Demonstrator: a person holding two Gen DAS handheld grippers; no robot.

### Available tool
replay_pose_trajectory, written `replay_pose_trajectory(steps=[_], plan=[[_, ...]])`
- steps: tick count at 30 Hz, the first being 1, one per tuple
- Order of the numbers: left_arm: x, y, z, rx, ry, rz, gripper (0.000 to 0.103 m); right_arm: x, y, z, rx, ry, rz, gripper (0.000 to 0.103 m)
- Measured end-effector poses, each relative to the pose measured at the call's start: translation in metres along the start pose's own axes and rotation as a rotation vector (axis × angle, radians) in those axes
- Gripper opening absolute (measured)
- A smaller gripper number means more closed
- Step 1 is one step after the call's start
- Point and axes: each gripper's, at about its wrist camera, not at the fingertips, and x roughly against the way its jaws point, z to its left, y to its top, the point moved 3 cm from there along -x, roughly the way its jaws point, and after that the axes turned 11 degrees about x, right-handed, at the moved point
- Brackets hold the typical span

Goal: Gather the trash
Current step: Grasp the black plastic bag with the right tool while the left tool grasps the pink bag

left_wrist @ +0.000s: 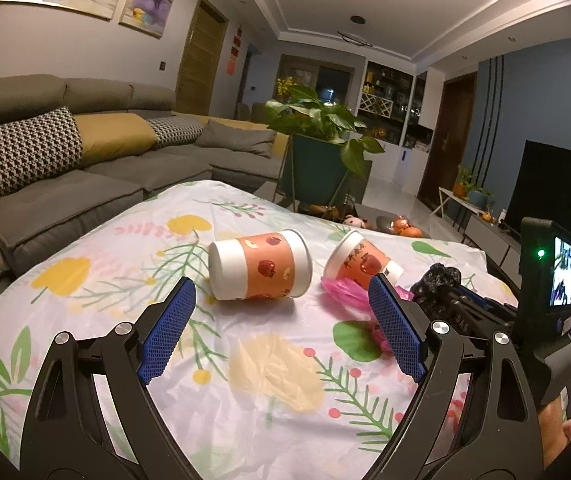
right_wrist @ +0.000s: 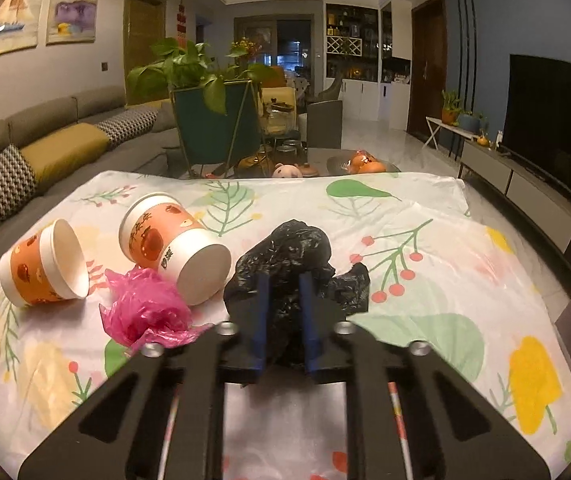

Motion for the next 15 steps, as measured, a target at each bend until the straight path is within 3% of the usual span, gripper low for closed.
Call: replay_pose_trajectory(steps=[4,15], plan=[[-0.002,-0.005,-0.008,-0.012,-0.013,0.012,0.087,0.01,-0.003,-0.009,-0.048,-0.001,-0.031,0.003],[-0.026,-0.025,-0.059,-0.077,-0.036,0.075,0.087,0.089,-0.018,-0.051,-0.098,-0.084,-0.193,0.003]])
